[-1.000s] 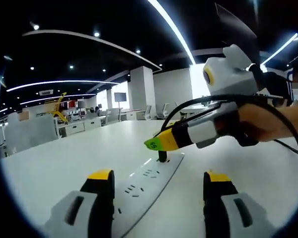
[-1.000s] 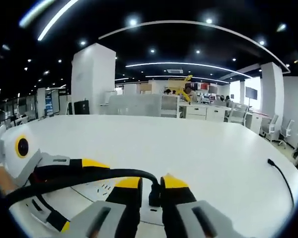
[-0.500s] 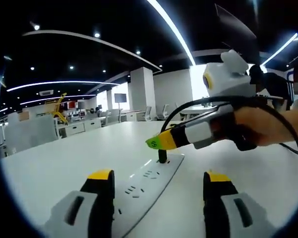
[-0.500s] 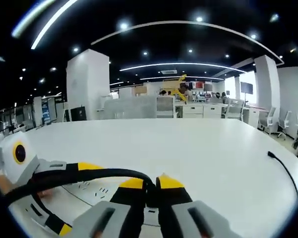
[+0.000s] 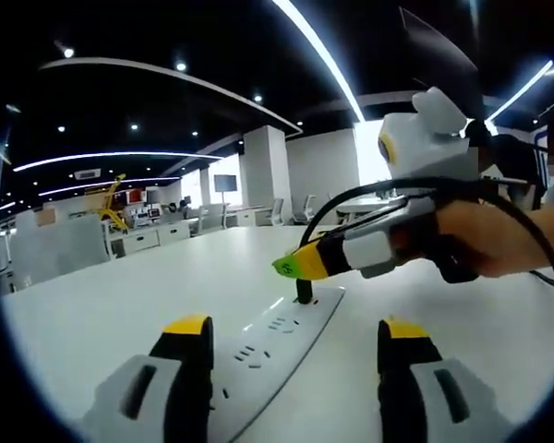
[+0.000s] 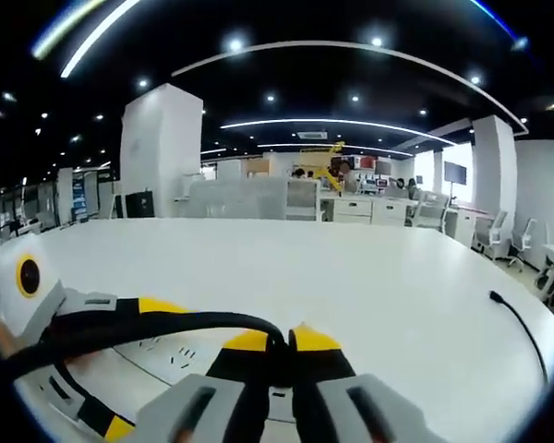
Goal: Locate the USB plug end of the data cable currently connected to the USB port on the desk. Grip the plug, withdraw it from the port, and place it onto the desktop.
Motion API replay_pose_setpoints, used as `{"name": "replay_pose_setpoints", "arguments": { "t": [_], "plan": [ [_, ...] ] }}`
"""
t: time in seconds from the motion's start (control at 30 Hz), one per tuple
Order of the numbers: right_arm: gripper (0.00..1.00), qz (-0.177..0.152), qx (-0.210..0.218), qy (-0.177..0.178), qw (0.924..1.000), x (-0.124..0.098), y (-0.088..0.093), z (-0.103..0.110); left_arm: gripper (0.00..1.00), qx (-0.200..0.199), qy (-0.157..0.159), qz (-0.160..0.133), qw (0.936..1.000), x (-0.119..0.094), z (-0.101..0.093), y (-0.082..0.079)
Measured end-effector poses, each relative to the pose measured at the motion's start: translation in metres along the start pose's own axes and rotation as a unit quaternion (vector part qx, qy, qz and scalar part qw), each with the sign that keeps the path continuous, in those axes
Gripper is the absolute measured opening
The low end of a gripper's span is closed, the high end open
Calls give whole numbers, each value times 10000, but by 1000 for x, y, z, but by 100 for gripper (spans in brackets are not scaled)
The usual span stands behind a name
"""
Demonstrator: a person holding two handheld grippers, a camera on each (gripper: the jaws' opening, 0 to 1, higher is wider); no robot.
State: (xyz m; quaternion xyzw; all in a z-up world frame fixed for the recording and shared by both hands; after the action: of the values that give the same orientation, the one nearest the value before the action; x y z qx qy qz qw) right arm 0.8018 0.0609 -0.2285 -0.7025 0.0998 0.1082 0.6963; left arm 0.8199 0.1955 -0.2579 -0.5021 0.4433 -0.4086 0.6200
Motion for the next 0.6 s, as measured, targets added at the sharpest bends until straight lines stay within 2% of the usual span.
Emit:
{"name": "replay_pose_setpoints", "arguments": {
  "t": [0.13,0.27,0.43,0.5,0.6],
  "plan": [
    [8,-35,48,54,10000,-1,1,2,72,-8,-7,-15,10000,0,0,0],
    [8,18,-252,159,9996,-2,0,7,72,47,-16,-8,10000,-1,0,0],
    [8,62,-368,199,9991,-1,0,6,72,33,-42,-35,10000,-1,-1,0],
    [8,77,-293,136,9994,-3,0,4,72,70,-26,-25,10000,-2,-2,0],
    [8,9,84,22,10000,-4,1,0,72,99,-26,-9,9999,-3,-3,0]
  ]
}}
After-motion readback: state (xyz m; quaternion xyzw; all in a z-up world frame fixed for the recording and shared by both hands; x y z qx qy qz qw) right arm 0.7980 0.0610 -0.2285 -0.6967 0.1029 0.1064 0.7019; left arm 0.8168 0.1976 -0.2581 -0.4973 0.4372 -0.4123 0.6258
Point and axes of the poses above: the point that each gripper's makers call its tool centre point, and the gripper's own axes: x roughly forward along the fingers, z roughly to its left, y roughly out of its underside, the point moved 8 cm from there along -x, roughly backward along the fingers, and after that the axes turned 2 degrees about -y, right-handed, at the moved point
